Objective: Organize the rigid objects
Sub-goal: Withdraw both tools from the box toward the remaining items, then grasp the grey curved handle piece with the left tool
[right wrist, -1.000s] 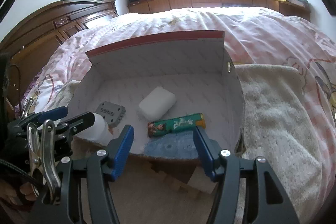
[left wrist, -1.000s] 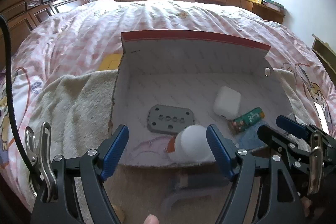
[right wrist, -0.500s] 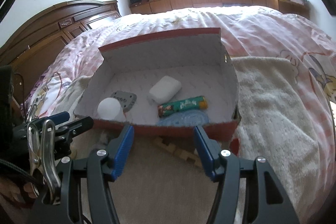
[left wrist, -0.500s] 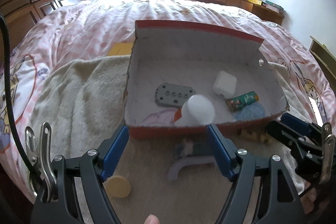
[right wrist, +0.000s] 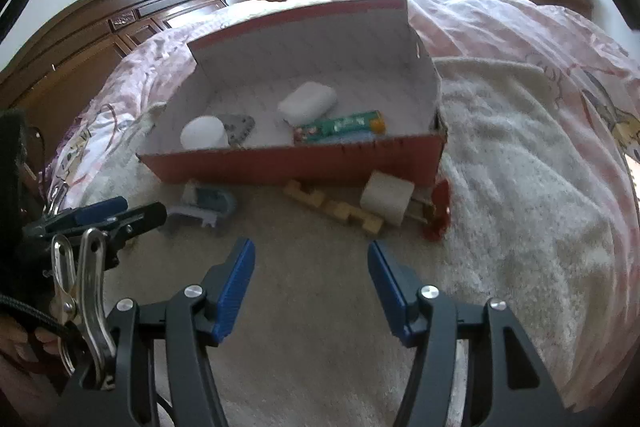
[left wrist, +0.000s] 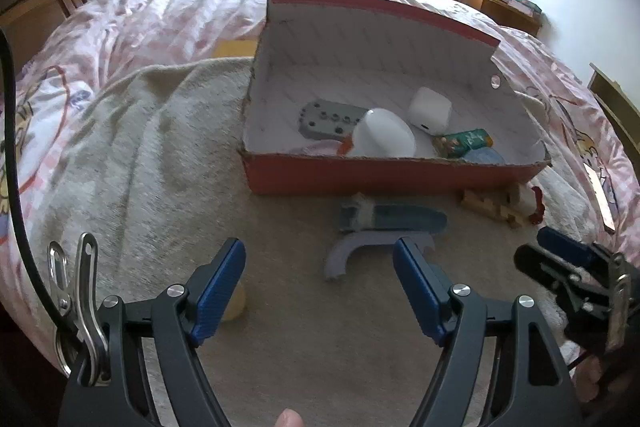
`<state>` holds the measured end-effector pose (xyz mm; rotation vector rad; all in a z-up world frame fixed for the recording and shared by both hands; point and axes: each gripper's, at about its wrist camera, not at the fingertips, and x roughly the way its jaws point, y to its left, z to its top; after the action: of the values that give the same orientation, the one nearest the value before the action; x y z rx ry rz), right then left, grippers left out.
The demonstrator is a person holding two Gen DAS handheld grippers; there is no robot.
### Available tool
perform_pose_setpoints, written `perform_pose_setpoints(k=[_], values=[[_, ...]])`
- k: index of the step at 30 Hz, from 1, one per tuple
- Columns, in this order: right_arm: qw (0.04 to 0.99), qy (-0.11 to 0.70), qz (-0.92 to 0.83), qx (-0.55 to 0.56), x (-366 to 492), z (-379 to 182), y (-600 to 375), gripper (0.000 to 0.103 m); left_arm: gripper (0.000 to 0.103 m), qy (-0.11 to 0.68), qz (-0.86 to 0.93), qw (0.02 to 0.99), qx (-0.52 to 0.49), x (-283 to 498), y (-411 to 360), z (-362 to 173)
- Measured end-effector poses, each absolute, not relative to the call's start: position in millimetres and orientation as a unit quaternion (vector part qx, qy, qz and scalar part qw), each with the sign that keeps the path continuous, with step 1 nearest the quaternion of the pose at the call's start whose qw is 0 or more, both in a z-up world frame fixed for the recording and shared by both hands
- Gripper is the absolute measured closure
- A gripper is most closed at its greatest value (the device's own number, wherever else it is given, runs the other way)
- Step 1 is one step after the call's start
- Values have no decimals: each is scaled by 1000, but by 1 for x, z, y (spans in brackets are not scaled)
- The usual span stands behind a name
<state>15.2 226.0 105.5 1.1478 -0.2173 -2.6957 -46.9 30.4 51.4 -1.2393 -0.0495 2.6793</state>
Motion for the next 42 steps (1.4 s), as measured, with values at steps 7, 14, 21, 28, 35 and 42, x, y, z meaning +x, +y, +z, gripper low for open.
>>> perform_pose_setpoints(k=[7,14,21,28,35,42], values=[[90,-73,-911,395,18,95,232,41,25,-17,896,118,-428,-46,46,47],[88,-88,-906,405,21,85,240,41,25,-12,891,113,-439,-54,61,39],[90,-95,-904,407,23,79,244,41,20,-16,884,107,-456,-57,70,28],[92,-91,-906,402,24,77,244,40,20,-13,885,89,-456,-60,75,23],[92,-88,-908,399,25,76,242,38,27,-7,889,75,-451,-58,77,22],[91,-84,-909,397,25,76,240,37,40,-13,892,80,-444,-55,67,26]])
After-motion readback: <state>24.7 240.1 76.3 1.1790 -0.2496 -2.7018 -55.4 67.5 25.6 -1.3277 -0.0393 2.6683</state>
